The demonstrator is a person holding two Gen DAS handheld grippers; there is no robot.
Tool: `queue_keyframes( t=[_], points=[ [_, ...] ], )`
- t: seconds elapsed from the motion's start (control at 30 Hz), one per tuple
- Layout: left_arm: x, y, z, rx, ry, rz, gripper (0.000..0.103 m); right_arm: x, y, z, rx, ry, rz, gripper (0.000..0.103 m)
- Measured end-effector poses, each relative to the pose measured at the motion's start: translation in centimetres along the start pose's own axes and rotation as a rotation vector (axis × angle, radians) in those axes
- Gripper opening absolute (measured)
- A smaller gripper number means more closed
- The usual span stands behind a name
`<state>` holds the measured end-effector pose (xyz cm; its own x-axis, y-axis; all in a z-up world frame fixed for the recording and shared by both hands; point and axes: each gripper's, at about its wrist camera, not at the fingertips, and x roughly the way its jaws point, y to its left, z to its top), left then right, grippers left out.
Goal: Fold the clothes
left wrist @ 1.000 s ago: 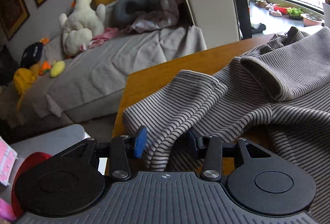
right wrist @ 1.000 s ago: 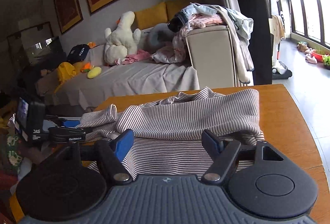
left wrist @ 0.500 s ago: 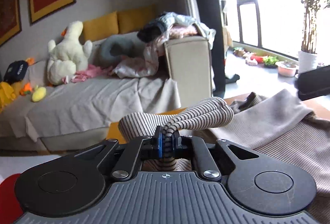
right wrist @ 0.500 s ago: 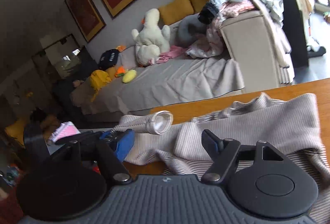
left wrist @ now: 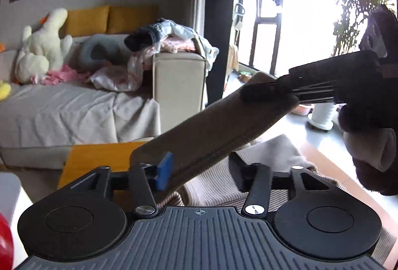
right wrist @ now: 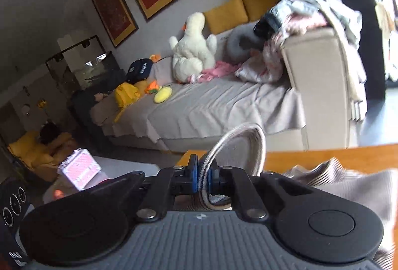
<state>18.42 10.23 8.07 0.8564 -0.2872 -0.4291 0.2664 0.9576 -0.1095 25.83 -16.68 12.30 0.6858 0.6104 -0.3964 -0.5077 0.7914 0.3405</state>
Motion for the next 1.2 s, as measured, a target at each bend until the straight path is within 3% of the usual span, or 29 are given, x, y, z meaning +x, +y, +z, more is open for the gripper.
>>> queue_keyframes(
  t=[0.07,0.17,0.33,0.4,0.47,0.5,0.53,0.57,0.63,0.67,0.8,0.97,1.07,1.2],
  points=[
    [0.7,0.0,0.0,-0.022,0.015,-0.029,0.072,-1.9,-2.0,0.4,-0.085,-0.028,-0.12,0.007],
    [2.1,-0.7,-0.2,-0.029,0.038,-0.069,0.076,-3.3,-6.1,-0.3,-0.048,-0.016,-0.21,0.008],
    [5.6,-2.2,-0.8,-0.045,0.112,-0.14,0.08,-1.7,-11.3,-5.1,-0.049,0.095,-0.333,0.009],
    [7.4,-2.4,-1.3,-0.061,0.161,-0.151,0.08,-0.8,-12.3,-7.1,-0.11,0.142,-0.407,0.014],
    [8.8,-2.0,-2.1,-0.081,0.209,-0.145,0.08,-0.7,-12.2,-8.3,-0.171,0.15,-0.469,0.032],
    [9.2,-1.7,-2.4,-0.086,0.222,-0.14,0.08,-1.2,-11.9,-8.1,-0.164,0.119,-0.458,0.04],
    [9.6,-1.4,-2.8,-0.087,0.23,-0.137,0.08,-1.7,-11.5,-7.8,-0.155,0.086,-0.444,0.061],
    [9.9,-1.2,-3.0,-0.089,0.233,-0.137,0.081,-2.2,-11.1,-7.5,-0.146,0.054,-0.43,0.076],
    [10.5,-1.0,-3.2,-0.091,0.235,-0.127,0.081,-2.3,-10.7,-7.5,-0.109,0.021,-0.396,0.088],
    [10.8,-1.0,-3.3,-0.086,0.237,-0.114,0.081,-1.9,-10.8,-7.8,-0.08,0.022,-0.374,0.102],
    [11.6,-0.6,-4.0,-0.052,0.243,-0.036,0.083,-0.2,-11.2,-8.9,0.035,0.028,-0.288,0.103],
    [10.9,-0.2,-4.0,-0.052,0.241,-0.052,0.084,2.0,-11.6,-10.3,0.178,0.034,-0.179,0.103],
    [11.0,-0.8,-4.3,-0.038,0.228,-0.053,0.091,2.1,-11.1,-10.6,0.16,0.032,-0.203,0.103],
    [11.0,-2.6,-5.2,0.038,0.187,-0.005,0.097,1.7,-11.9,-10.9,0.195,0.001,-0.166,0.103]
  ],
)
